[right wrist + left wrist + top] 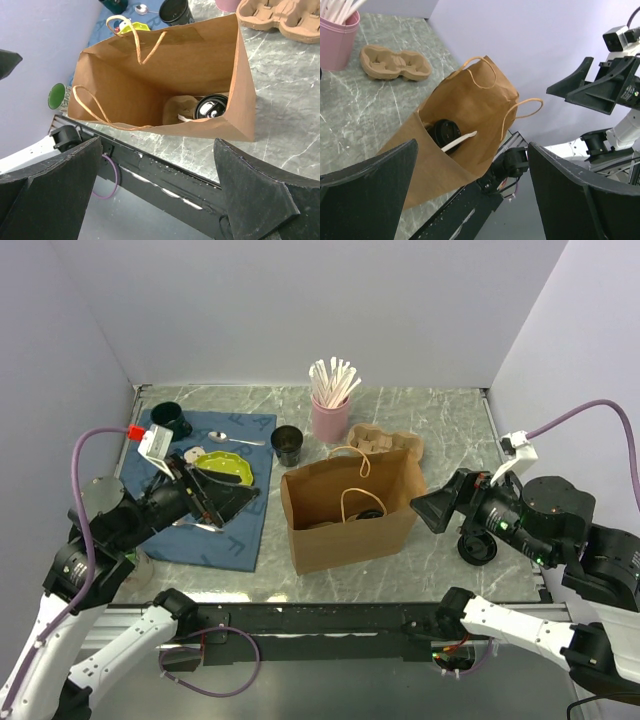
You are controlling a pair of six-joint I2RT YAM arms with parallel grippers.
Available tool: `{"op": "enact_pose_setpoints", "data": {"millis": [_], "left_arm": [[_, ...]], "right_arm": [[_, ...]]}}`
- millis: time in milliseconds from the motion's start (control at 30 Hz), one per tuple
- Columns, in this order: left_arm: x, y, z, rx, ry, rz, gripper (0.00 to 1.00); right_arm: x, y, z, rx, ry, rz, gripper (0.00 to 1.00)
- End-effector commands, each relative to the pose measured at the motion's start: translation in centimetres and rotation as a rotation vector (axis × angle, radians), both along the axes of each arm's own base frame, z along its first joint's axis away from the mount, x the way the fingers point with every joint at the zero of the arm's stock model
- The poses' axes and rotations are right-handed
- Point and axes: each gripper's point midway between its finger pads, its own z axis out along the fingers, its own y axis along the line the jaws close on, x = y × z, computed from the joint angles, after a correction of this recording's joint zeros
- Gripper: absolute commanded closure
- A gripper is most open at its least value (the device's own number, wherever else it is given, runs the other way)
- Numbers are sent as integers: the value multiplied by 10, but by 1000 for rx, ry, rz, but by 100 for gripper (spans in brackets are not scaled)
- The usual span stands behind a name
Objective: Pack the takeout coffee
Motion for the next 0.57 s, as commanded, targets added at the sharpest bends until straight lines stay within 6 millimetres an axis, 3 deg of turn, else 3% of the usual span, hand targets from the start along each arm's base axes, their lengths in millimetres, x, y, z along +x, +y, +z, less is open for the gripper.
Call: {"op": "enact_pose_setpoints", "data": {"millis": [0,267,533], "left_arm": [[-16,1,11,-1,-47,-50,3],[-25,6,16,32,-82,-62,3],[-28,12,25,54,-117,-45,3]], "right_arm": [[3,4,21,91,-37,-16,0],[4,-5,12,63,-17,-59,0],[6,0,18,104,-32,-55,0]]}}
